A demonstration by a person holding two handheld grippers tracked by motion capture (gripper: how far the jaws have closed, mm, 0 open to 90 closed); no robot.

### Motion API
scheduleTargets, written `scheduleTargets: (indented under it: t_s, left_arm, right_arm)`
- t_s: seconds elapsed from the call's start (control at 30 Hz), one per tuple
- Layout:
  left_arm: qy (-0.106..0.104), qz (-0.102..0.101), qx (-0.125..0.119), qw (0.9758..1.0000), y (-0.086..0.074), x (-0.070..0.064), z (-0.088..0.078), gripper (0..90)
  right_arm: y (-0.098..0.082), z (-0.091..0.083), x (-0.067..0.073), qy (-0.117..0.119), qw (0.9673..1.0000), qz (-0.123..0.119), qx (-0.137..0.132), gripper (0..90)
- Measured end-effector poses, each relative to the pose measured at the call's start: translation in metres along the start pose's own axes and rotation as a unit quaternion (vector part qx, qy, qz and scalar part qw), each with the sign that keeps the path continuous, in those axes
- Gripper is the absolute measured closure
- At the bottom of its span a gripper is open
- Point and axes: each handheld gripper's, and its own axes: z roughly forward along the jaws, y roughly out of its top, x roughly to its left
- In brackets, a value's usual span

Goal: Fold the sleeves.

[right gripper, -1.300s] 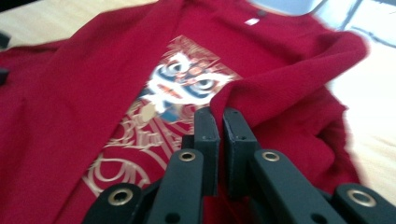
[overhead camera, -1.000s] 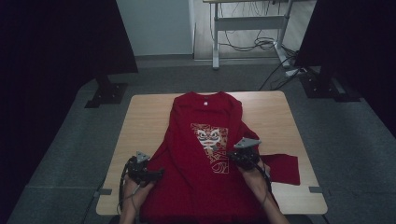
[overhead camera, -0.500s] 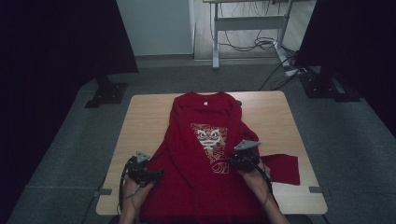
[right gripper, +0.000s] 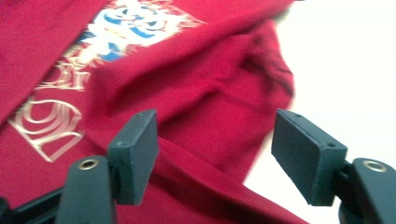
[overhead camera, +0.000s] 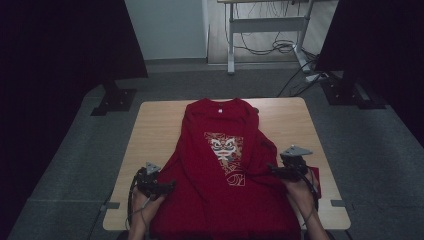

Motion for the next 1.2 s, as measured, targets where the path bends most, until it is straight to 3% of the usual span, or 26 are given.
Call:
scheduleTargets:
  t_s: [0.1, 0.13, 0.2, 0.57, 0.87, 0.9, 0.93, 0.97, 1.0, 1.03, 1.1, 1.17, 1.2]
  left_arm:
    - [0.0, 0.0, 0.0, 1.0, 0.0, 0.0, 0.0, 0.0]
    - [0.0, 0.0, 0.0, 1.0, 0.0, 0.0, 0.0, 0.0]
    - [0.0, 0.0, 0.0, 1.0, 0.0, 0.0, 0.0, 0.0]
    - [0.0, 0.0, 0.0, 1.0, 0.0, 0.0, 0.0, 0.0]
    - [0.0, 0.0, 0.0, 1.0, 0.0, 0.0, 0.0, 0.0]
    - [0.0, 0.0, 0.0, 1.0, 0.0, 0.0, 0.0, 0.0]
    - [0.0, 0.0, 0.0, 1.0, 0.0, 0.0, 0.0, 0.0]
    - [0.0, 0.0, 0.0, 1.0, 0.0, 0.0, 0.0, 0.0]
    - [0.0, 0.0, 0.0, 1.0, 0.0, 0.0, 0.0, 0.0]
    - [0.0, 0.0, 0.0, 1.0, 0.0, 0.0, 0.0, 0.0]
    - [0.0, 0.0, 0.0, 1.0, 0.0, 0.0, 0.0, 0.0]
    - [0.0, 0.0, 0.0, 1.0, 0.0, 0.0, 0.0, 0.0]
    - [0.0, 0.0, 0.0, 1.0, 0.0, 0.0, 0.0, 0.0]
  right_arm:
    - [-0.002, -0.003, -0.004, -0.006, 1.0, 0.005, 0.0, 28.9]
    - [-0.011, -0.012, -0.018, -0.019, 0.9996, 0.02, 0.002, 27.2]
    - [-0.02, -0.018, -0.028, -0.032, 0.999, 0.031, 0.006, 26.9]
    - [-0.054, -0.03, -0.06, -0.075, 0.9948, 0.064, 0.028, 27.6]
    - [-0.064, -0.025, -0.067, -0.082, 0.9932, 0.072, 0.04, 26.6]
    - [-0.072, -0.02, -0.069, -0.071, 0.9934, 0.077, 0.049, 26.6]
    - [-0.072, -0.02, -0.069, -0.071, 0.9934, 0.077, 0.049, 33.6]
    - [-0.072, -0.02, -0.069, -0.071, 0.9934, 0.077, 0.049, 33.6]
    - [-0.073, -0.022, -0.062, -0.063, 0.9945, 0.074, 0.04, 54.4]
    - [-0.073, -0.022, -0.062, -0.063, 0.9945, 0.074, 0.04, 54.4]
    - [-0.073, -0.025, -0.052, -0.044, 0.9956, 0.07, 0.044, 79.9]
    - [-0.073, -0.025, -0.049, -0.038, 0.9958, 0.07, 0.045, 79.9]
    - [-0.073, -0.025, -0.049, -0.038, 0.9958, 0.07, 0.045, 84.3]
